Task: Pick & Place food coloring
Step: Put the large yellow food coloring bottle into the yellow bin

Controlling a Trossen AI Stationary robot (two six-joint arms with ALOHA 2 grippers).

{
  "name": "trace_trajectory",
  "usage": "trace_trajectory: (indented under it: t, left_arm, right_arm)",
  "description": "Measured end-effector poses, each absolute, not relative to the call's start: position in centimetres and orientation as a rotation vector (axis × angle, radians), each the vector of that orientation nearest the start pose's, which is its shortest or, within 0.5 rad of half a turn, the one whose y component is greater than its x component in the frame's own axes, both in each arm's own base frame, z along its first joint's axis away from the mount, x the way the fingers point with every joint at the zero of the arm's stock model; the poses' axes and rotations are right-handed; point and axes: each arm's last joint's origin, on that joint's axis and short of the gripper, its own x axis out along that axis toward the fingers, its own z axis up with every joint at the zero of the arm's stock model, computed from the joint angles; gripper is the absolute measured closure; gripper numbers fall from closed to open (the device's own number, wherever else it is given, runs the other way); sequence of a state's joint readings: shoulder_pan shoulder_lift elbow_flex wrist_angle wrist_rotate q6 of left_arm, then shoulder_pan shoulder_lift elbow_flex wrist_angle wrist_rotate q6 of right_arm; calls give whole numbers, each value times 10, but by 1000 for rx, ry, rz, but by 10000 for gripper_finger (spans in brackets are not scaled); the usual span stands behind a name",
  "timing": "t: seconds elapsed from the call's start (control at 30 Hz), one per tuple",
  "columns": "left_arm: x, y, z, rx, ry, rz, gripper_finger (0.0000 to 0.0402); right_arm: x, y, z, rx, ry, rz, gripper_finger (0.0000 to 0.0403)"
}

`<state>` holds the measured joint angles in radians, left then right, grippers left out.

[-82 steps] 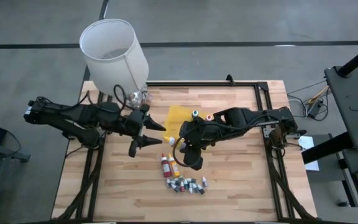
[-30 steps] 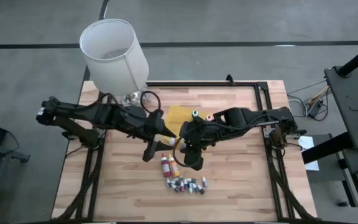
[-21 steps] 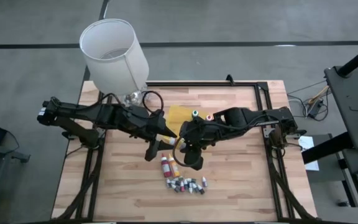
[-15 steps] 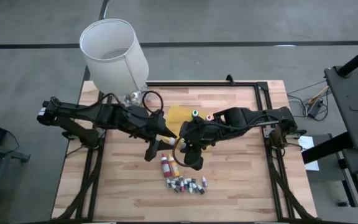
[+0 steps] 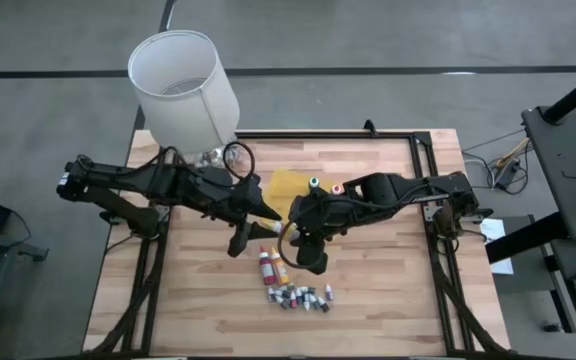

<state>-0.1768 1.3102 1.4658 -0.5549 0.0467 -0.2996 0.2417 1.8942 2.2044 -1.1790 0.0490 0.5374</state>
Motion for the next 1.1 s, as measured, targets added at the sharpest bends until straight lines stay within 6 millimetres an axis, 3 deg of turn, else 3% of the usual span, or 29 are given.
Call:
trace_trajectory:
  t: [0.47,0.8,1.1]
  left_arm:
    - [272,-51,416,-273,446,-187,227]
    - [272,-51,415,-270,448,-187,306]
    - [272,-51,415,-270,449,-187,308]
  right_arm:
    - [371,90,412,376,883,-56,287]
    - [371,90,412,377,884,-56,287]
    - [371,90,412,377,884,-56,284]
